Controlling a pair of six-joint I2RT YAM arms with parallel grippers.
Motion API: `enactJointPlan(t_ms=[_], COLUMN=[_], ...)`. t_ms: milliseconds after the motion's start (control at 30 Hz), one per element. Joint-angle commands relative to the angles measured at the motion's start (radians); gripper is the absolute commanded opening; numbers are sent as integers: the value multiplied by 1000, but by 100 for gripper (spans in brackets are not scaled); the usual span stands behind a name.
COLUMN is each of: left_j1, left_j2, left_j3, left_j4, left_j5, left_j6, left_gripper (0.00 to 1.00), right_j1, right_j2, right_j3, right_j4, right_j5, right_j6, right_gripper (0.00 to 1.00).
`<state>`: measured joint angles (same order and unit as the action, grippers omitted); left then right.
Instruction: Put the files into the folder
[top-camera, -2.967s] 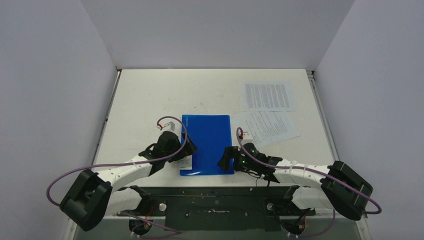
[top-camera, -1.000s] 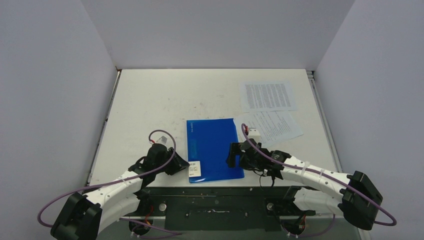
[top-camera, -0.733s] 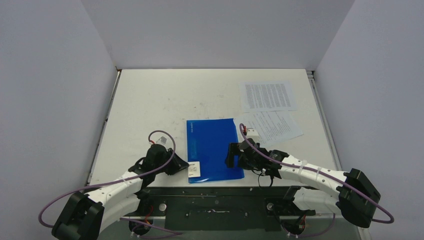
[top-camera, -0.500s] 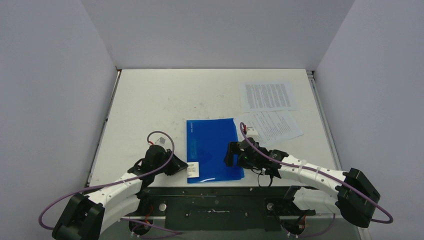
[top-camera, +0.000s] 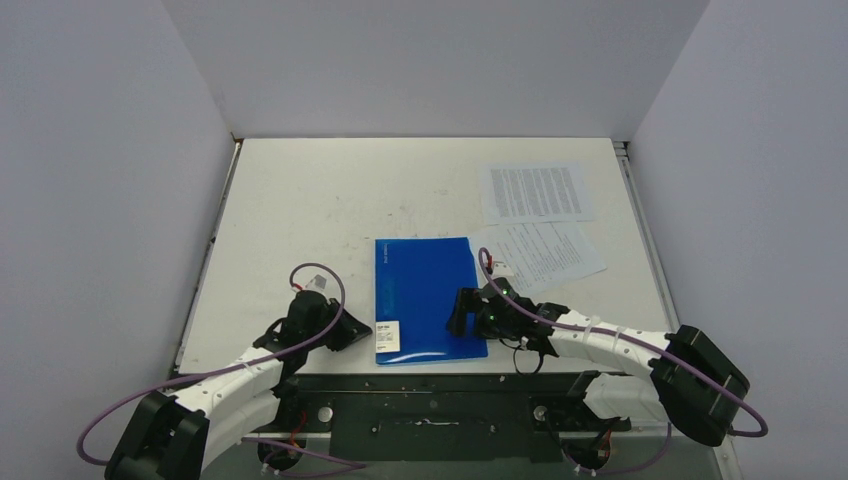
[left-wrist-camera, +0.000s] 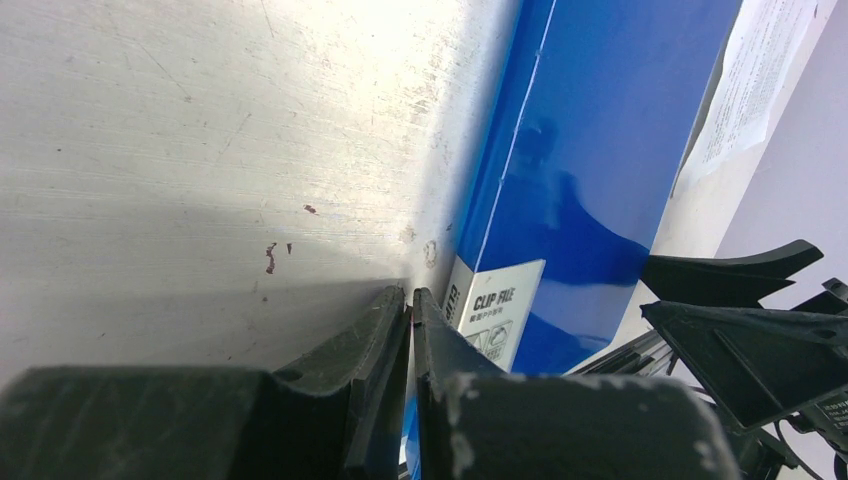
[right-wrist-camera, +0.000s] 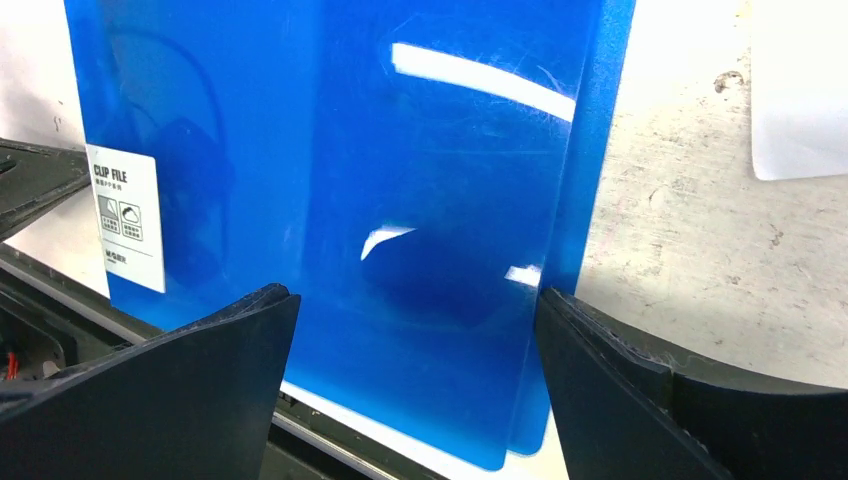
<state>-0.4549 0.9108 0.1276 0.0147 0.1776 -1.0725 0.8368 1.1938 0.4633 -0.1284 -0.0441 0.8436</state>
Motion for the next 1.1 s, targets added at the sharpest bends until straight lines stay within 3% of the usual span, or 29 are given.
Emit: enactJointPlan(t_ms=[0, 400, 1067], left_j1=[4, 4, 2], left_j2=[30, 54, 78], left_j3=[-45, -41, 15], left_j4=[-146, -127, -179], left_j5=[-78, -64, -71], left_j6=[39, 46, 75], left_gripper=[7, 4, 1], right_j1=[-11, -22, -25], right_j2=[6, -36, -178], right_j3=[-35, -132, -310], right_j4=[112, 253, 526], right_j5=[-48, -97, -125], right_j6=[24, 67, 189], right_gripper=[90, 100, 50])
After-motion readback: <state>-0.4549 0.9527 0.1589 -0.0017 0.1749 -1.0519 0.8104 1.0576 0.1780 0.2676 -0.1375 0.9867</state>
